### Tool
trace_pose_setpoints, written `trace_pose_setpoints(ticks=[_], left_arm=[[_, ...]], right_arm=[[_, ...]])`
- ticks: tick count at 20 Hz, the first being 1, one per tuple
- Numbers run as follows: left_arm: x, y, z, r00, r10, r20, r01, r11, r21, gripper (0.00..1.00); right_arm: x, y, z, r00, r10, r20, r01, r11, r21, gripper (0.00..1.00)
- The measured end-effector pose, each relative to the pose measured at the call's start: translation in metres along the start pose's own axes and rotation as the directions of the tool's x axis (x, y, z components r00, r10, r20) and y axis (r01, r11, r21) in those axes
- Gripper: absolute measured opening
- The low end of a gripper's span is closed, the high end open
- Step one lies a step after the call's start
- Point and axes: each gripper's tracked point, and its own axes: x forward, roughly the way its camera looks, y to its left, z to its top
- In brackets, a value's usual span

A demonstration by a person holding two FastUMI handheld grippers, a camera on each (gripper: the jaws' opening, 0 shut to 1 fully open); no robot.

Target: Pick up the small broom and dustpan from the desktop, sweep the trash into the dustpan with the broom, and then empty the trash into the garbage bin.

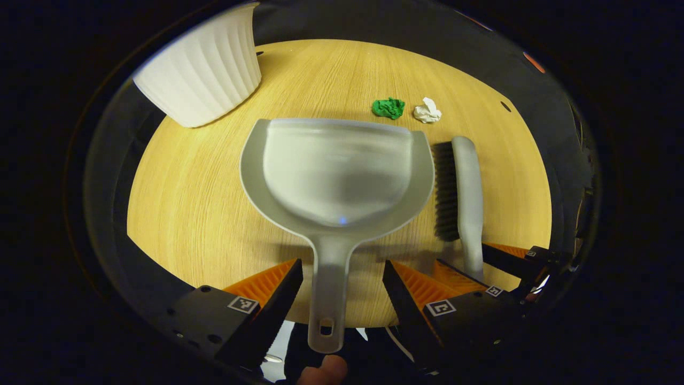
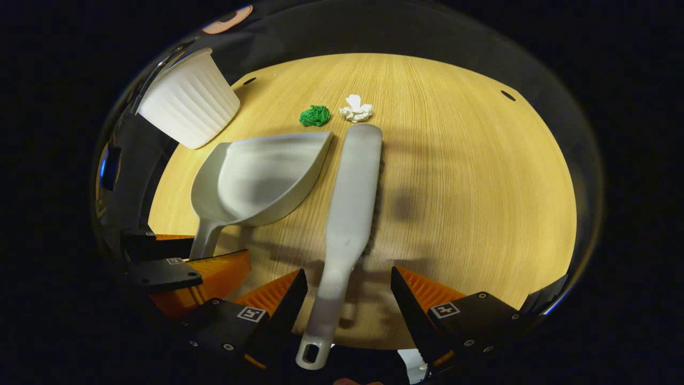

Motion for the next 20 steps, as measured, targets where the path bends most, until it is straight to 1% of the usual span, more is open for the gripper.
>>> trace_pose_setpoints(ticks=[3, 6, 8, 10, 12, 13, 14, 16, 17, 18, 19, 20], left_arm=[[0.029, 0.005, 0.010, 0.998, 0.003, -0.059, -0.003, 1.000, 0.002, 0.97], [0.039, 0.005, 0.032, 0.996, -0.004, -0.085, 0.010, 0.997, 0.076, 0.98], [0.048, 0.003, 0.039, 0.994, -0.014, -0.113, 0.026, 0.994, 0.106, 0.97], [0.061, 0.003, 0.042, 0.991, -0.018, -0.134, 0.033, 0.993, 0.114, 0.97], [0.072, 0.001, 0.048, 0.989, -0.021, -0.143, 0.039, 0.991, 0.126, 0.97], [0.075, 0.001, 0.054, 0.990, -0.019, -0.136, 0.039, 0.989, 0.141, 0.96], [0.067, 0.002, 0.054, 0.992, -0.021, -0.127, 0.041, 0.986, 0.159, 0.97], [0.059, 0.007, 0.057, 0.992, -0.016, -0.124, 0.038, 0.983, 0.178, 0.93], [0.054, 0.009, 0.058, 0.992, -0.009, -0.126, 0.032, 0.983, 0.179, 0.88], [0.054, 0.011, 0.059, 0.992, -0.005, -0.129, 0.030, 0.981, 0.190, 0.86], [0.051, 0.008, 0.059, 0.992, -0.012, -0.126, 0.037, 0.981, 0.192, 0.77], [0.051, 0.009, 0.057, 0.991, -0.008, -0.134, 0.033, 0.982, 0.187, 0.60]], right_arm=[[0.003, 0.003, 0.001, 1.000, 0.011, -0.028, -0.011, 1.000, 0.019, 0.95], [0.005, 0.014, 0.006, 0.999, 0.022, -0.039, -0.020, 0.998, 0.053, 0.94], [0.006, 0.020, 0.010, 0.999, 0.034, -0.041, -0.030, 0.995, 0.094, 0.92], [0.010, 0.018, 0.012, 0.998, 0.013, -0.054, -0.006, 0.993, 0.122, 0.90], [0.015, 0.024, 0.015, 0.998, 0.024, -0.061, -0.015, 0.991, 0.135, 0.86], [0.018, 0.023, 0.015, 0.998, 0.021, -0.067, -0.012, 0.991, 0.135, 0.81], [0.018, 0.022, 0.016, 0.997, 0.011, -0.079, 0.000, 0.991, 0.136, 0.78], [0.020, 0.018, 0.018, 0.997, 0.005, -0.078, 0.005, 0.991, 0.130, 0.71], [0.020, 0.018, 0.020, 0.997, 0.003, -0.077, 0.007, 0.991, 0.133, 0.62], [0.020, 0.016, 0.022, 0.997, 0.005, -0.079, 0.006, 0.991, 0.135, 0.58], [0.020, 0.015, 0.024, 0.997, 0.012, -0.080, 0.000, 0.990, 0.142, 0.40], [0.022, 0.012, 0.027, 0.997, 0.012, -0.076, 0.000, 0.988, 0.155, 0.44]])
